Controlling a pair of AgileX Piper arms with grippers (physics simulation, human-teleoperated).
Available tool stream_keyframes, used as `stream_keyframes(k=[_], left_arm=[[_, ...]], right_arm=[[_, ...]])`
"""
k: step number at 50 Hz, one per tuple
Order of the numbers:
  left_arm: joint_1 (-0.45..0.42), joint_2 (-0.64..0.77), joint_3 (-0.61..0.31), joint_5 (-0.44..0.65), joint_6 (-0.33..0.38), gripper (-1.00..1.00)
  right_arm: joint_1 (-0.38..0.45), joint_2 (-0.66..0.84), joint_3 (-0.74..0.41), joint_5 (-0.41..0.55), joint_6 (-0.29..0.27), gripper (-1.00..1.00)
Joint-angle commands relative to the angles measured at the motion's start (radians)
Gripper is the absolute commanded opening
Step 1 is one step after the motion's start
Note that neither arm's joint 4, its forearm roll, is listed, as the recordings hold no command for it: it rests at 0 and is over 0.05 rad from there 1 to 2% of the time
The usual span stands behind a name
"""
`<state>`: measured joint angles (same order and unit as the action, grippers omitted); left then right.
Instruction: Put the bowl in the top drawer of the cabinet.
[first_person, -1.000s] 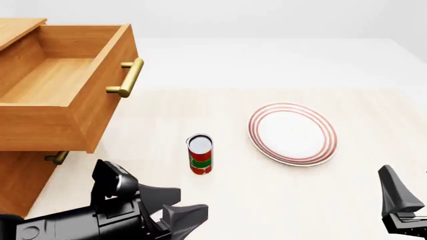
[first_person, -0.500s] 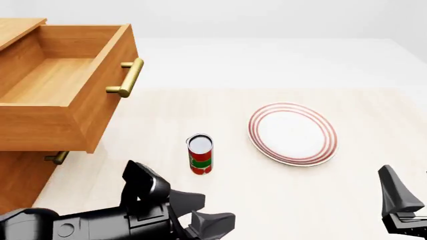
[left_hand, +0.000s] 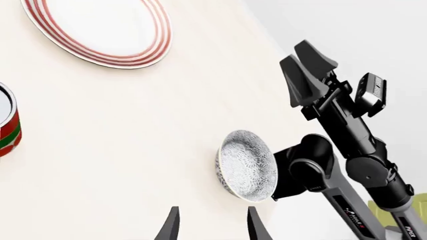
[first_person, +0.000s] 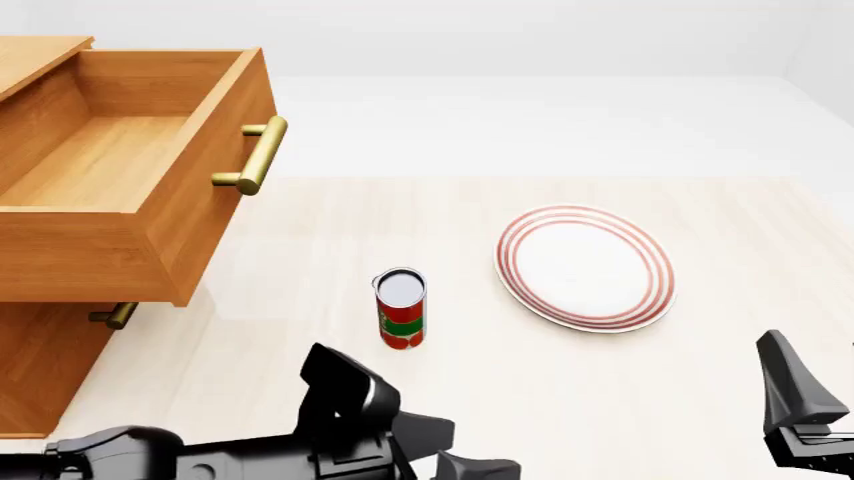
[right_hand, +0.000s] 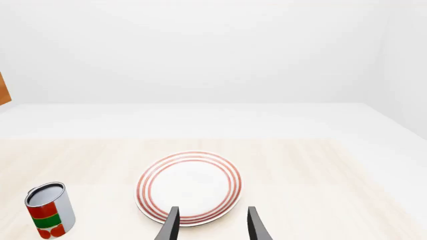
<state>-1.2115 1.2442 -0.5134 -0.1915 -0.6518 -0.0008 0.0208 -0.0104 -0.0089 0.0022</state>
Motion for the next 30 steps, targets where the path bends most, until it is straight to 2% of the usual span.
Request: stream_keyframes(k=[1, 30], left_arm=[[-0.021, 0.042, -0.009, -0.022, -0.039, 1.00], [-0.066, 0.138, -0.083, -0.031, -0.121, 1.00]], right_arm=[[0.000, 0.000, 0.000, 0.000, 0.000, 1.00], [0.000, 0.000, 0.000, 0.000, 0.000, 1.00]])
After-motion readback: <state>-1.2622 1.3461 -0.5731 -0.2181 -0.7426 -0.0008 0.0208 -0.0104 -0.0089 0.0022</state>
